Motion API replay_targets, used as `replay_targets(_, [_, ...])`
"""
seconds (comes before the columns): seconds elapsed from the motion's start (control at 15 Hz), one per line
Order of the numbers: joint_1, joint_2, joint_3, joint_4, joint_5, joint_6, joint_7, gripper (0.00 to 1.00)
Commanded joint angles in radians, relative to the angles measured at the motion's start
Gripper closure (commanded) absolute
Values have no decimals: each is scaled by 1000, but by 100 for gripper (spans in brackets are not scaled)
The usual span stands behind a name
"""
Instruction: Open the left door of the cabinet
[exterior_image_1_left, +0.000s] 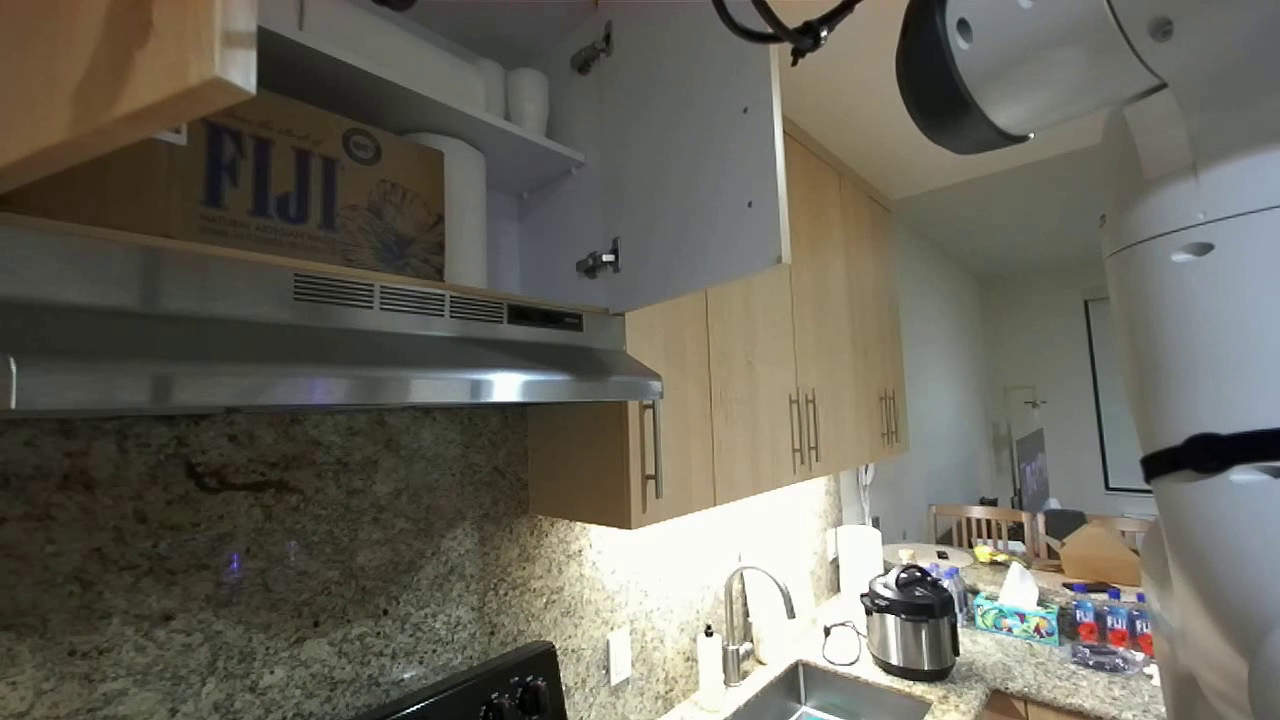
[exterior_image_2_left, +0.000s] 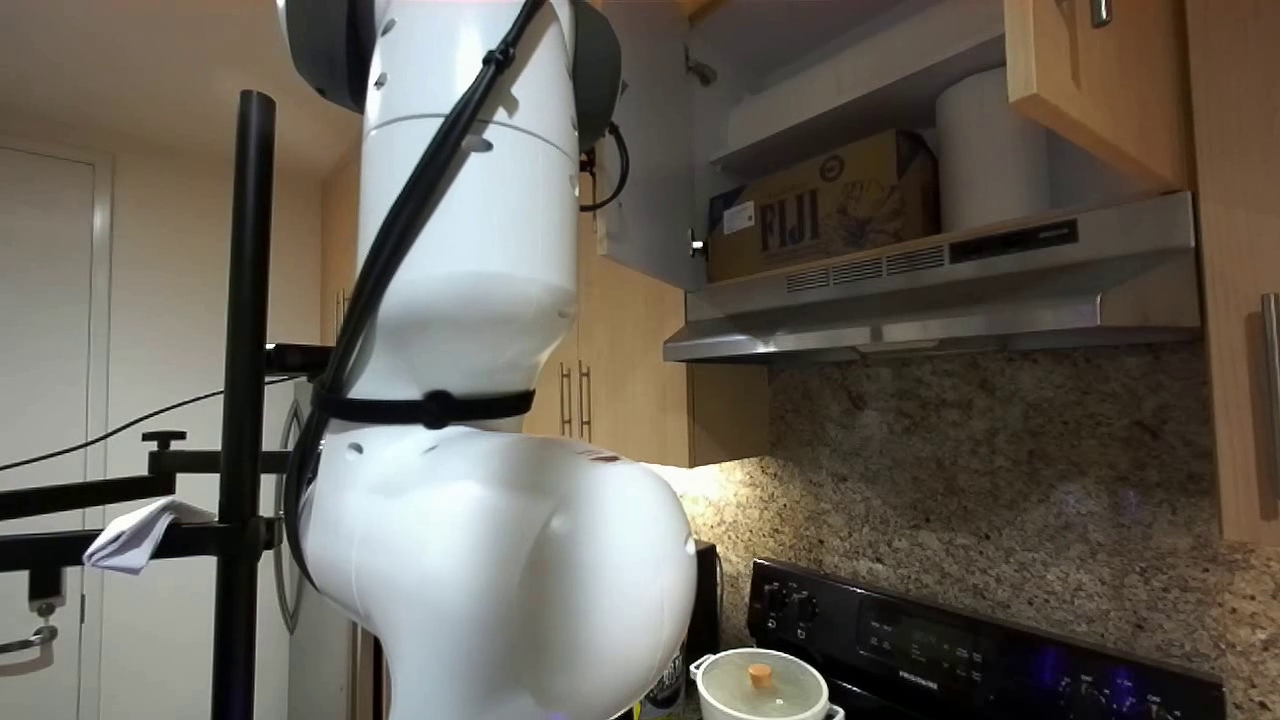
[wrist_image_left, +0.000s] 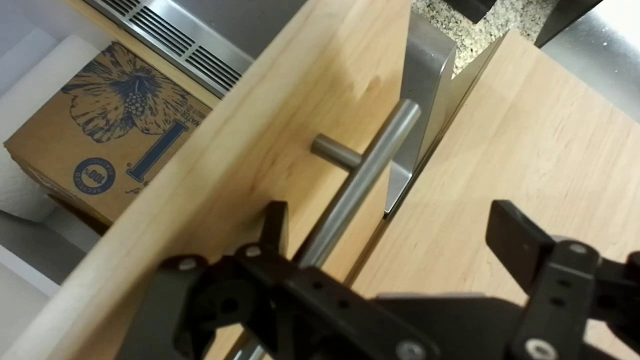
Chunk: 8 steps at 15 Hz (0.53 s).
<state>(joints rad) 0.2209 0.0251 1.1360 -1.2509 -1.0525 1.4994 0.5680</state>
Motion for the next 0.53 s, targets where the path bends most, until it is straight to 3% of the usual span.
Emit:
replay_targets(0.0, [40, 94, 24, 28, -45, 19, 33, 0])
replay_targets(0.27, [43, 79, 14, 53, -51, 11, 70, 0])
replay_targets(0.33, [100, 56, -68, 51, -24, 29, 77, 0])
replay_targets(0.47, [127, 45, -105, 63, -13, 31, 96, 0])
